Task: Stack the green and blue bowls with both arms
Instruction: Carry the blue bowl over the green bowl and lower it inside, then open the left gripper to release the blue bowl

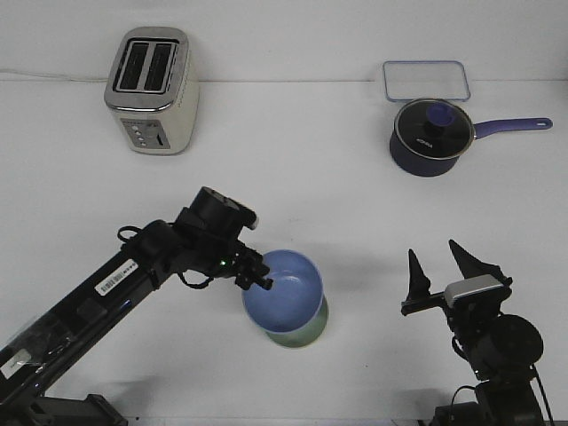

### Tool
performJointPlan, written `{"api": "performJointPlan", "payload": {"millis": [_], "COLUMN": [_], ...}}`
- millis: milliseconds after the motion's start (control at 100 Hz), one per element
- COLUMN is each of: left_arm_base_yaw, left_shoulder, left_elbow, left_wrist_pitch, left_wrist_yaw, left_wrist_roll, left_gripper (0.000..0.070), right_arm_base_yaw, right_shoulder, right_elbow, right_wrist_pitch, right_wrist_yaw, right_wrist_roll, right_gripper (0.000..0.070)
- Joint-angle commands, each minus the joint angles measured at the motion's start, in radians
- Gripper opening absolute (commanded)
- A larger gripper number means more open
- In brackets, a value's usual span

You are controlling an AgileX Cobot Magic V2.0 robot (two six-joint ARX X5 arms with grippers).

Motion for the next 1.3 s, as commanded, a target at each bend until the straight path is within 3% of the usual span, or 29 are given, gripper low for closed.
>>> {"api": "performJointPlan", "payload": {"millis": [0, 290, 760, 800, 900, 1050, 1140, 1290], "left_arm_base_yaw": [-0.025, -0.061, -0.096, -0.097, -0.097, -0.09, -0.073, -0.018], "left_shoulder": [0.012, 0.016, 0.093, 0.098, 0.098, 0.091, 0.068, -0.014], "left_elbow": [-0.024, -0.149, -0.154, -0.154, -0.153, -0.128, -0.078, 0.06], "left_wrist_pitch": [0.05, 0.189, 0.182, 0.181, 0.185, 0.142, 0.102, 0.031], "left_wrist_yaw": [-0.001, -0.005, -0.028, -0.029, -0.029, -0.03, -0.086, -0.303], "left_wrist_roll": [-0.031, -0.074, -0.046, -0.046, -0.048, -0.047, -0.043, 0.016], "left_gripper": [0.0012, 0.0012, 0.002, 0.0058, 0.0256, 0.0393, 0.0431, 0.0434], "right_arm_base_yaw": [0.002, 0.002, 0.002, 0.002, 0.002, 0.002, 0.002, 0.002], "right_shoulder": [-0.001, -0.001, -0.001, -0.001, -0.001, -0.001, -0.001, -0.001], "right_elbow": [0.008, 0.008, 0.008, 0.008, 0.008, 0.008, 0.008, 0.008], "right_wrist_pitch": [0.008, 0.004, 0.004, 0.004, 0.004, 0.004, 0.004, 0.004], "right_wrist_yaw": [-0.001, -0.001, -0.002, -0.001, -0.002, -0.002, -0.002, -0.002], "right_wrist_roll": [0.01, 0.01, 0.01, 0.01, 0.01, 0.01, 0.01, 0.01], "right_gripper": [0.0502, 0.0502, 0.0502, 0.0502, 0.0502, 0.0502, 0.0502, 0.0502]}}
